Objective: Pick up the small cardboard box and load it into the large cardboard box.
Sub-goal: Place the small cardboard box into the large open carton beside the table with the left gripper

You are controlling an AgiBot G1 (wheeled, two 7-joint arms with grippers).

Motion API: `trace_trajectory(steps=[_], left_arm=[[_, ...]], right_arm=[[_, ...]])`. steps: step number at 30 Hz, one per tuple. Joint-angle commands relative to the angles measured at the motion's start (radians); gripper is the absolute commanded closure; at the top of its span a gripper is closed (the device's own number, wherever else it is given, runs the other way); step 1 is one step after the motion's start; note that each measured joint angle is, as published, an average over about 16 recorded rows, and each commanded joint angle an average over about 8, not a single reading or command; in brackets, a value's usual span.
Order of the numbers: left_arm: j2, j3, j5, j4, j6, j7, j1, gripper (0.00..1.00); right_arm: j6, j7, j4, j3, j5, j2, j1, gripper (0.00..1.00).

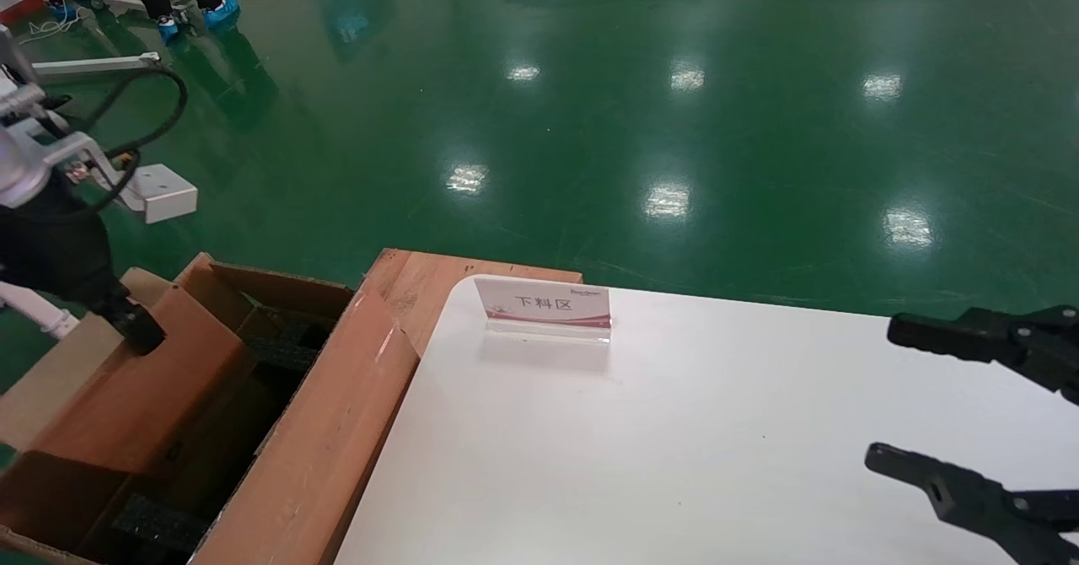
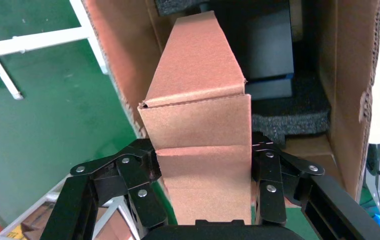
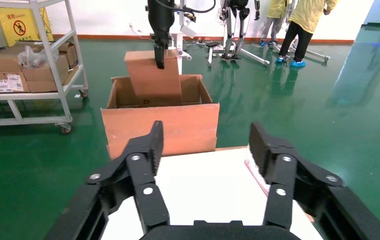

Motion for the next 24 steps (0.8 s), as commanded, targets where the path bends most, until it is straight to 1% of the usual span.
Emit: trace_trajectory(steps=[1, 11, 24], left_arm=[[0.004, 0.0, -0.007, 0.022, -0.013, 0.007, 0.025, 1.0], [0.036, 0.005, -0.016, 0.164, -0.064, 0.084, 0.141, 1.0], [0.094, 0.009, -0.02, 0.323, -0.084, 0.17, 0.242, 1.0]], right_arm=[[0.0, 0.0, 0.0, 0.0, 0.0, 0.0, 0.0, 0.0], [0.0, 0.0, 0.0, -0.001, 0.0, 0.0, 0.0, 0.0], [0.001, -0.001, 0.0, -0.001, 0.001, 0.001, 0.0, 0.0]])
